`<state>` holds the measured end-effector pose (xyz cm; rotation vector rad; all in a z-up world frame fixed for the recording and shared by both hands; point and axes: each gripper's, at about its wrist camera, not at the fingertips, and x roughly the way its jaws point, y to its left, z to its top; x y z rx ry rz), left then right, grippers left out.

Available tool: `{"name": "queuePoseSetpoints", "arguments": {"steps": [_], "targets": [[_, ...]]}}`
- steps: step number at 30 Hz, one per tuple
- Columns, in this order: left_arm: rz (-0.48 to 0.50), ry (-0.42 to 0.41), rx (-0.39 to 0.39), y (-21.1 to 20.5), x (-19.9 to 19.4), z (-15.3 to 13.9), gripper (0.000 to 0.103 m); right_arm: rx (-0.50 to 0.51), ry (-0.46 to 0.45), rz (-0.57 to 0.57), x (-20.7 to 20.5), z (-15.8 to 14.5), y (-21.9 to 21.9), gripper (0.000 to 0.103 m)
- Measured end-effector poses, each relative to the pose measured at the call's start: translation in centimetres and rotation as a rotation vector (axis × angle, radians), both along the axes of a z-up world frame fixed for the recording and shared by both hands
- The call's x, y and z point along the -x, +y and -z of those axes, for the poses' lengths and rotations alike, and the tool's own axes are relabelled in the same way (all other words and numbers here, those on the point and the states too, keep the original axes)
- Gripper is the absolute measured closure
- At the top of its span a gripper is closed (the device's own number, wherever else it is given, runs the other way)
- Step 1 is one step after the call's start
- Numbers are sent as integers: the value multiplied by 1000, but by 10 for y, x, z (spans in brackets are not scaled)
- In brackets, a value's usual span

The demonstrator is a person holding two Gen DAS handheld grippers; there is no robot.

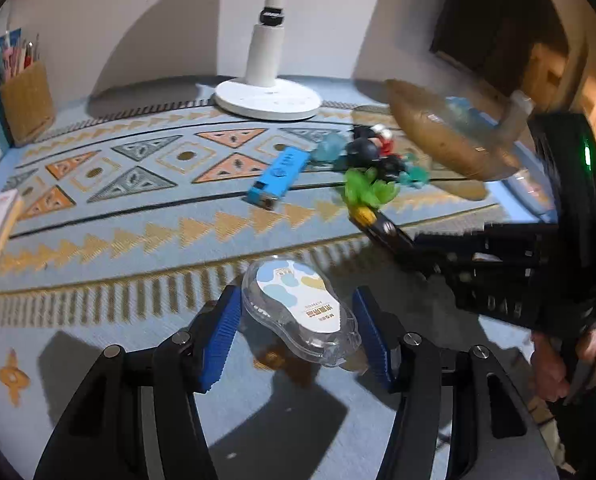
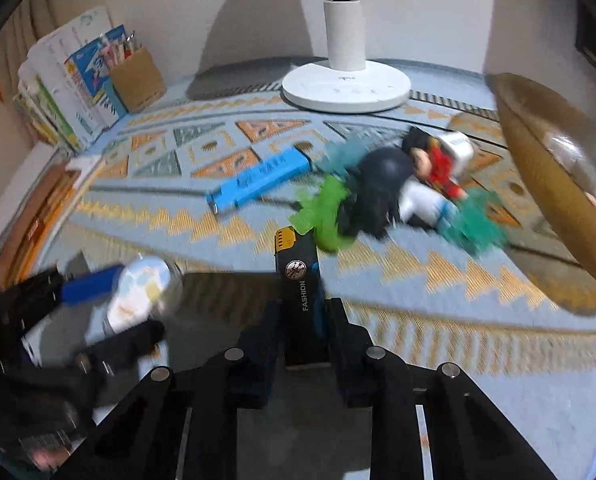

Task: Organize rigid objects
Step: 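Grasp the round clear tape case with the left tool while the right tool grasps the black-blue lighter, then carry the tape case and lighter over the amber bowl and open both tools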

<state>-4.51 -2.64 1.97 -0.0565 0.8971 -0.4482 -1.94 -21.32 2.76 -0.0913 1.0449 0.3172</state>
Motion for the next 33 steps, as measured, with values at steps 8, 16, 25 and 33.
{"name": "queuePoseSetpoints", "arguments": {"steps": [8,16,25,33], "targets": [[1,15,-44,-12,4,6,48,-25,35,49,44,-2,-49,80],[-43,31,-91,-13,3,10,42,95,-39,5,38,2,-19,52],[-38,13,-96,-34,4,-1,50,-5,-38,-69,41,-1,1,81],[-18,-123,-63,-50,13,-56,50,-168,-114,9,39,-45,-42,81]]}}
